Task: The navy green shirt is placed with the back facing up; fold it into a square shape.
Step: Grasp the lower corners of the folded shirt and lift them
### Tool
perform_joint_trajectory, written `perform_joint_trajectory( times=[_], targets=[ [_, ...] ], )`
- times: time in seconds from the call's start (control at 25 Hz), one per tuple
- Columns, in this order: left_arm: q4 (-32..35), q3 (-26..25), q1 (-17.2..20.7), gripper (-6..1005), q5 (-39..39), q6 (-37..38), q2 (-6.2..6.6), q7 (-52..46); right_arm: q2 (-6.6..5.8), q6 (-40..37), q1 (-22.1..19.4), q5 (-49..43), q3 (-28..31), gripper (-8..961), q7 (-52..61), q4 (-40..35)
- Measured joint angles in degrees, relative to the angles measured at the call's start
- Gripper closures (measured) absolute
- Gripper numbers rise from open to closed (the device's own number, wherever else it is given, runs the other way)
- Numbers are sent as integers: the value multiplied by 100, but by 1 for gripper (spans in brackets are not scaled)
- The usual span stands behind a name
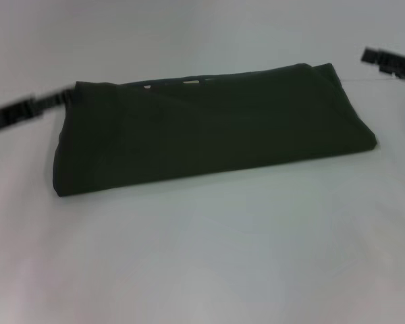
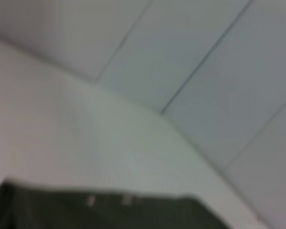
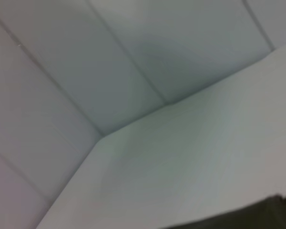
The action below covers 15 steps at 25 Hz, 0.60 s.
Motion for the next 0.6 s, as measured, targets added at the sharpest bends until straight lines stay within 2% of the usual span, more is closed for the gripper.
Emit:
perform_joint_trajectory(
  times=[0.16, 0.28, 0.6],
  targets=[
    [87, 19, 114, 139, 558, 32, -22, -154, -52, -392, -286, -47, -8, 114, 13, -114],
    [-11, 33, 88, 126, 958, -382, -31, -408, -52, -485, -400, -58, -42, 84, 6, -189],
    [-107, 180, 106, 126, 1178, -777, -58, -1144, -71, -467, -413, -274, -307, 39, -17, -236]
  ],
)
